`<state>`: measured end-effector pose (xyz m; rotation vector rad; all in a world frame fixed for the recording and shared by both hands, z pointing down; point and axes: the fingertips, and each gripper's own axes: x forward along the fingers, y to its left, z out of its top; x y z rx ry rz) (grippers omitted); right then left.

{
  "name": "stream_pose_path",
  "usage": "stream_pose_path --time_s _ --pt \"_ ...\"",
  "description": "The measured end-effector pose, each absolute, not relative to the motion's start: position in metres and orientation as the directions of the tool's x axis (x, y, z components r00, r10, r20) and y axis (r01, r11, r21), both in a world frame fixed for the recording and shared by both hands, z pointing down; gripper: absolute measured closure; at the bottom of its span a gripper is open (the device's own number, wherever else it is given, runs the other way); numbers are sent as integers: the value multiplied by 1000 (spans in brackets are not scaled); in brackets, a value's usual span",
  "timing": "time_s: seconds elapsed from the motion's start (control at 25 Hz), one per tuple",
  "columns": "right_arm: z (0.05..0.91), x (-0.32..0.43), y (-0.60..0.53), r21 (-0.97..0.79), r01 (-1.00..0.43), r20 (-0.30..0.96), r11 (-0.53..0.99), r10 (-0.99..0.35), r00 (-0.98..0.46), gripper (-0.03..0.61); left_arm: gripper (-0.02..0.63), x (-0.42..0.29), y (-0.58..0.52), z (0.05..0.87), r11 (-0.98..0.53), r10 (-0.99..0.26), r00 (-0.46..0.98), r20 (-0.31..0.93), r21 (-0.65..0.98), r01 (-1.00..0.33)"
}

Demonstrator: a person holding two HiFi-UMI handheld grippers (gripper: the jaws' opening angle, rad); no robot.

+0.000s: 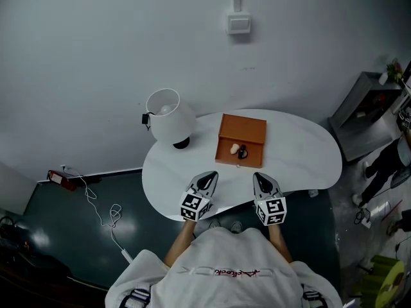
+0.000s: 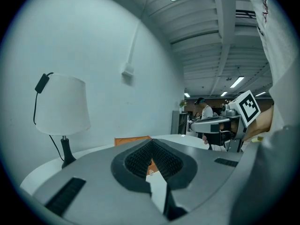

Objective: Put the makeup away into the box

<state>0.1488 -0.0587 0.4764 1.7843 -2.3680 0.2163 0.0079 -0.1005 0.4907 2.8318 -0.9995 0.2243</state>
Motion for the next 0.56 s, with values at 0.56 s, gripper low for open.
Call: stream_pose_path --time_s 0.56 --pt "472 154 -55 -6 -961 219 276 -938 -271 558 604 15 -92 494 -775 -609 767 200 57 -630"
